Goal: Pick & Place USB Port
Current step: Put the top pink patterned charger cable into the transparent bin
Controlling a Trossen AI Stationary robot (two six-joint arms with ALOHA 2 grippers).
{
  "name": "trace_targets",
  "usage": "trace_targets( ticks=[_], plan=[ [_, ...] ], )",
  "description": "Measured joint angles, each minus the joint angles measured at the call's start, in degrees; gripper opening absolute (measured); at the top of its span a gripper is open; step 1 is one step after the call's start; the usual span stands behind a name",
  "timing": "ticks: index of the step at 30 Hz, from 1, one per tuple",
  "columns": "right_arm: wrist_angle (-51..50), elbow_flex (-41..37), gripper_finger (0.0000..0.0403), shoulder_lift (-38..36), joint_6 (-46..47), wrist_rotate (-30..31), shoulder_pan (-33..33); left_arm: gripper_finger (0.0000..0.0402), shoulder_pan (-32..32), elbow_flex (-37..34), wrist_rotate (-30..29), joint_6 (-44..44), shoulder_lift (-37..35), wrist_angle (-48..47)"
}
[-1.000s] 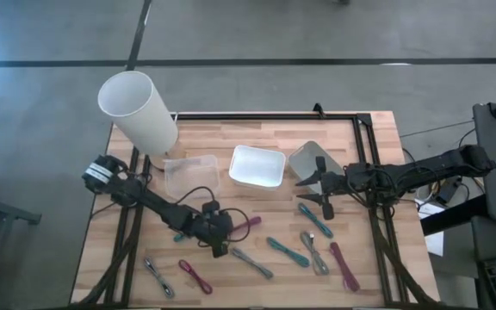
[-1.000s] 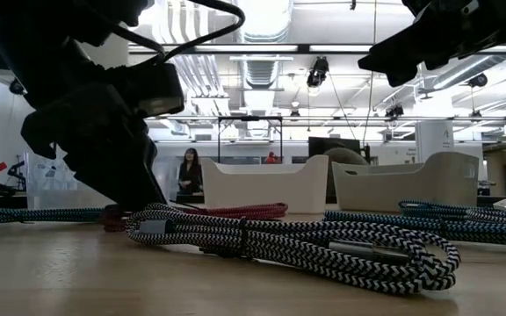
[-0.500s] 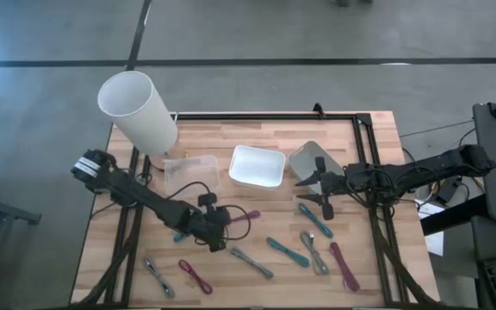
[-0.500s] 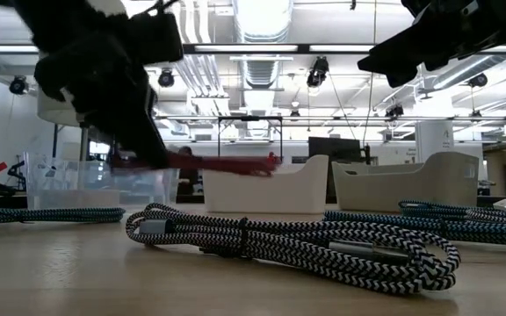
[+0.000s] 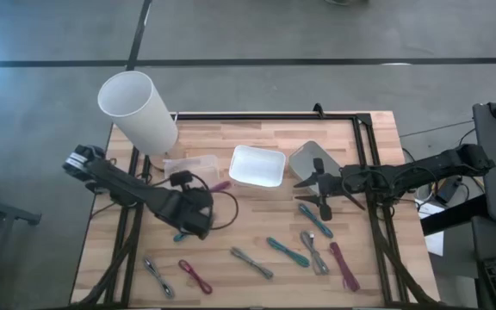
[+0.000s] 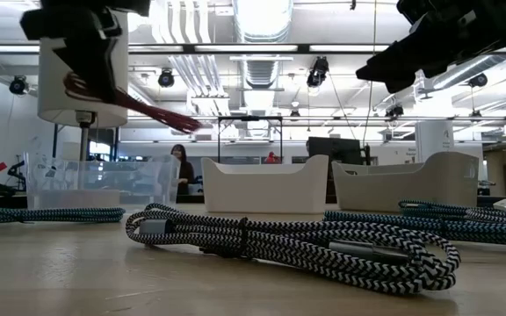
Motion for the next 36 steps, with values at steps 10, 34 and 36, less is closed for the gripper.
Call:
trace_targets(
  ticks=[10,34,36],
  plan=[
    [-0.01,0.0,0.0162,0.02,-0.02,0.0,0.02,0.0026,2.75,-3.42,1.86,-5.69,-5.64,-10.85],
    [0.06,0.0,0.0162,0.02,-0.04,0.0,0.0,0.0029,22.37,-22.36,11.74,17.01,-6.71,15.38],
    [0.06,0.0,0.0162,0.02,-0.04,0.0,0.02,0.003,23.56,-23.2,12.28,17.74,-6.71,16.33]
  ],
)
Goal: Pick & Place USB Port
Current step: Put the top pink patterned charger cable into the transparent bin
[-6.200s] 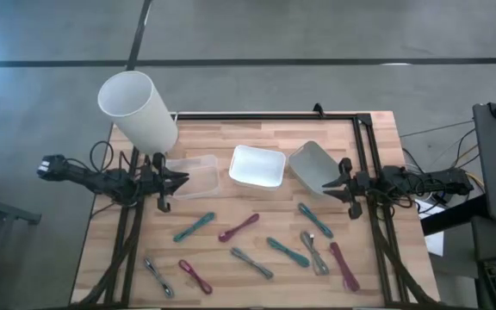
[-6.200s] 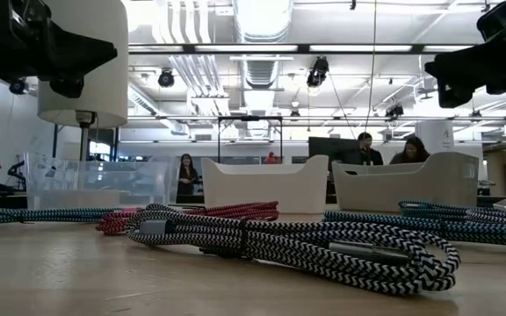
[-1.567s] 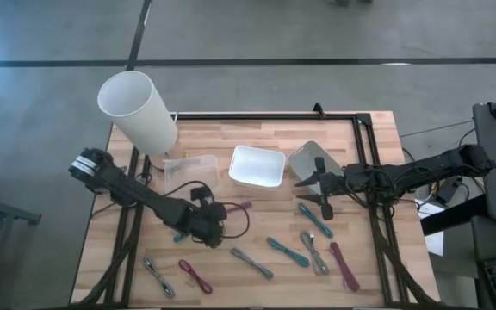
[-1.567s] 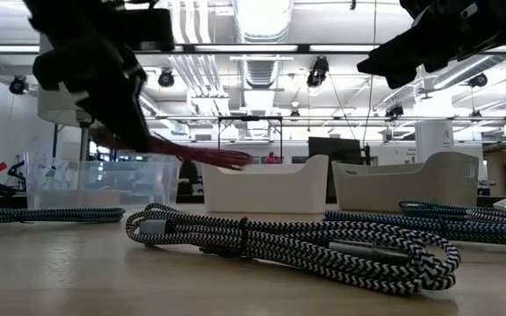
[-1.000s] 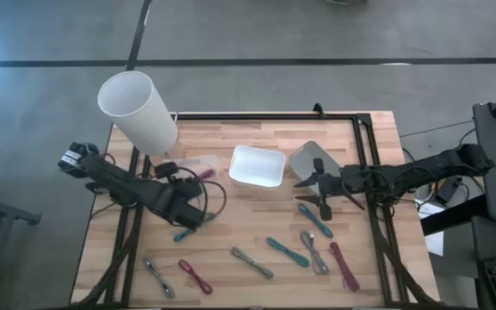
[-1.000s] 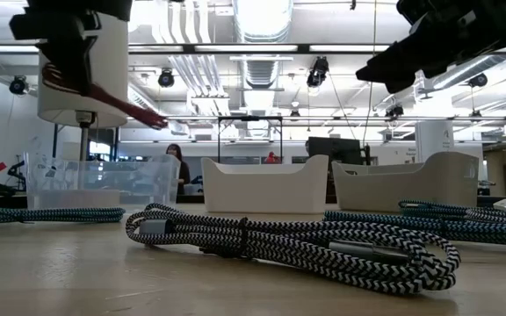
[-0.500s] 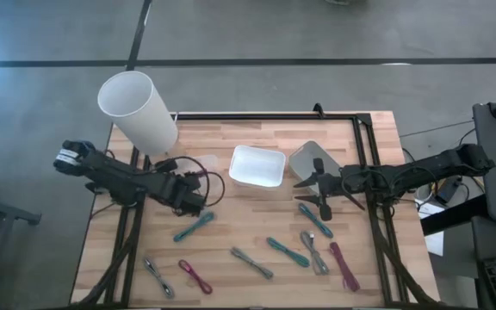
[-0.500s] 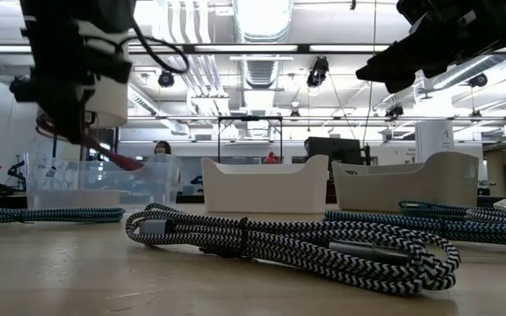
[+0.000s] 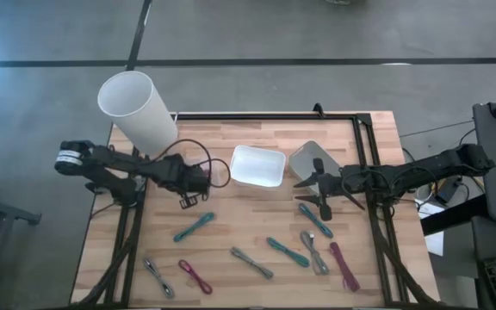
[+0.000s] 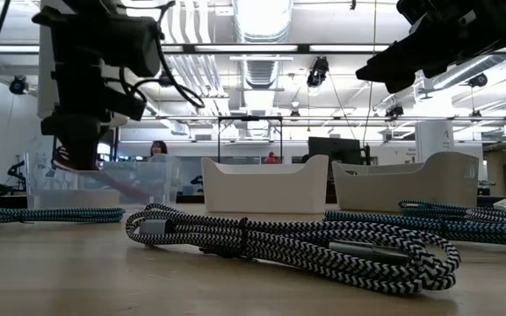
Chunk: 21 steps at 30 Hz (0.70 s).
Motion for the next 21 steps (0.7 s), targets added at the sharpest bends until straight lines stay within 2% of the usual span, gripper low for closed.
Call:
trace_targets(
  ticks=[12,21],
  plan=[
    [-0.02,0.0,0.0162,0.0,-0.18,-0.02,-0.02,0.0033,2.3,-1.44,0.12,0.18,0.09,1.81],
    [-0.04,0.0,0.0162,0.0,-0.15,-0.02,-0.01,0.0093,2.61,-4.5,0.21,1.4,0.11,6.71]
  ],
)
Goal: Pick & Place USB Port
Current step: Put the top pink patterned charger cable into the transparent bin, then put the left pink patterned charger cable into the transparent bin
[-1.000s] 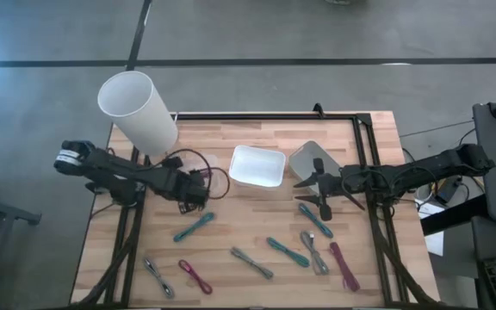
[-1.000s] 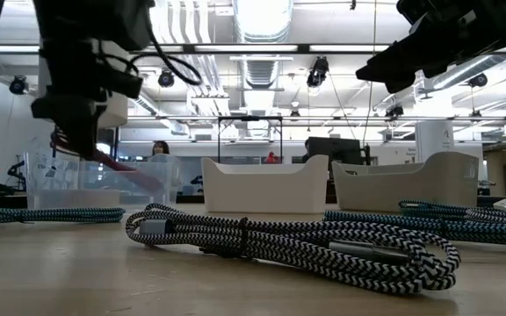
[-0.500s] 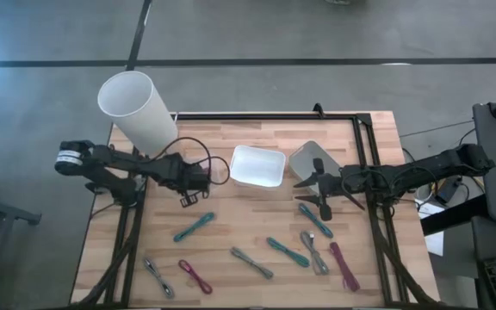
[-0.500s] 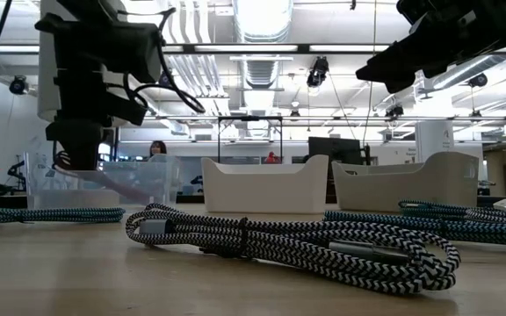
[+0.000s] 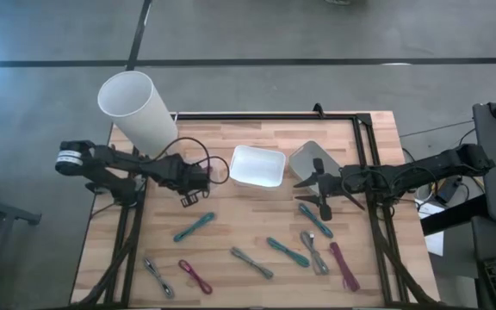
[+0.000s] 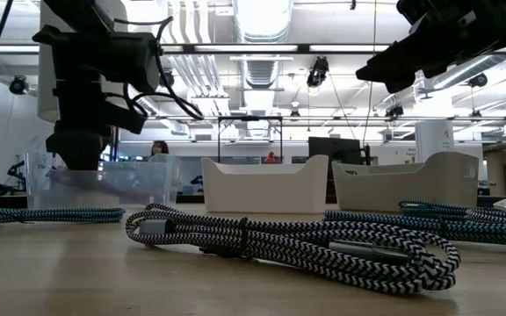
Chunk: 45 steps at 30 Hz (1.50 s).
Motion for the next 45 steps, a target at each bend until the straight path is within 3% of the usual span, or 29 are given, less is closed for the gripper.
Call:
trace_targets(
  ticks=[11,26,36,45],
  plan=[
    [-0.07,0.0,0.0162,0.0,0.07,0.0,0.0,0.011,0.0,-2.0,0.12,0.18,-0.07,3.53],
    [-0.11,0.0,0.0162,0.0,0.19,0.0,-0.01,0.0108,-1.93,16.74,-0.47,2.35,-0.2,-4.73],
    [-0.13,0.0,0.0162,0.0,0.49,0.0,-0.01,0.0108,-11.76,21.85,0.15,7.1,-0.22,2.01],
    [-0.2,-0.09,0.0162,0.0,0.64,0.0,0.0,0.0108,-24.9,21.21,1.88,1.47,0.16,5.79]
  ],
)
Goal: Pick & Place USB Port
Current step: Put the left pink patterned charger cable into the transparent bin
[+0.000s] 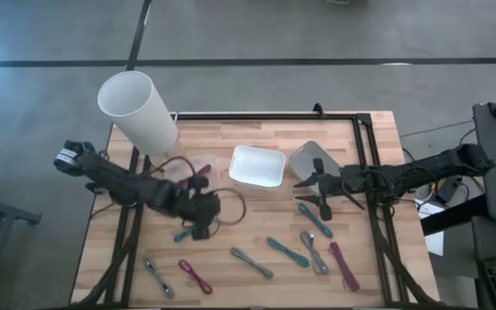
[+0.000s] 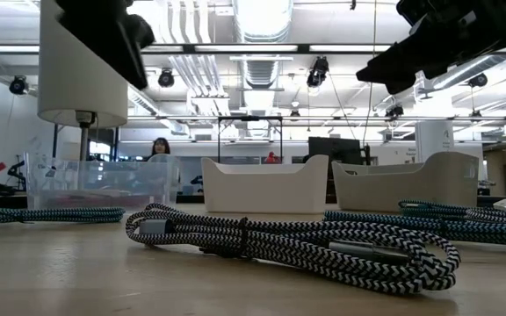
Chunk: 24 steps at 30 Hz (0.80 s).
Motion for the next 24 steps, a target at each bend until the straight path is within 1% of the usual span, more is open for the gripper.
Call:
trace_targets(
  ticks=[5,8,14,19,24],
  plan=[
    [0.0,-0.02,0.0162,0.0,-0.05,0.0,0.01,0.0108,-8.05,-1.83,0.65,-1.16,0.04,5.45],
    [0.0,-0.02,0.0162,0.0,-0.22,0.01,0.01,0.0108,-12.56,-3.64,1.43,-4.17,0.04,9.89],
    [0.0,-0.02,0.0162,0.0,-0.22,0.0,0.02,0.0108,-20.04,-9.68,1.58,-8.46,0.09,21.44],
    [0.0,-0.02,0.0162,0.0,-0.41,0.02,0.0,0.0108,-23.85,-15.27,1.87,-8.69,1.59,31.63],
    [0.0,-0.02,0.0162,0.0,0.5,0.02,0.0,0.0108,-25.16,-18.22,6.11,-8.77,4.17,33.59]
  ],
)
